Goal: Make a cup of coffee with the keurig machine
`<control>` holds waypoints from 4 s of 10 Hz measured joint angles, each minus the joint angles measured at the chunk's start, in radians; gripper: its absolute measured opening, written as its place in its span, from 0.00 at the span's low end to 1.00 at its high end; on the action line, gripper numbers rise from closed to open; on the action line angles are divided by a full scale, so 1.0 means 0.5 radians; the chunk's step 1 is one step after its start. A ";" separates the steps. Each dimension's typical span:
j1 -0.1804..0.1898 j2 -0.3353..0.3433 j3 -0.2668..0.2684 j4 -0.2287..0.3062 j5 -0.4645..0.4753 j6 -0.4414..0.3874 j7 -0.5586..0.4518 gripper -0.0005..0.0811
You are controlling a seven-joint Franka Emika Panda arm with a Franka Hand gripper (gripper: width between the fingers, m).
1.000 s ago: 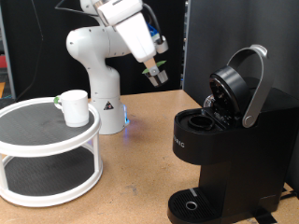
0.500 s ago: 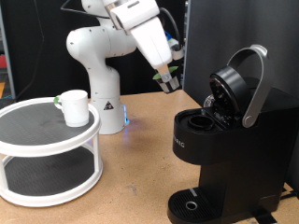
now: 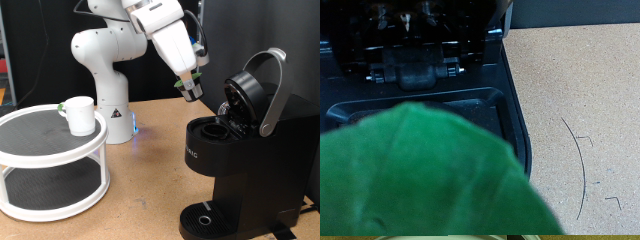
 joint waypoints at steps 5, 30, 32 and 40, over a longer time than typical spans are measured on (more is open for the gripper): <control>0.001 0.021 0.050 -0.003 -0.063 -0.035 0.022 0.60; -0.008 0.289 0.311 -0.055 -0.271 0.229 0.364 0.60; -0.007 0.311 0.317 -0.031 -0.312 0.205 0.379 0.60; -0.002 0.389 0.336 -0.013 -0.347 0.197 0.407 0.97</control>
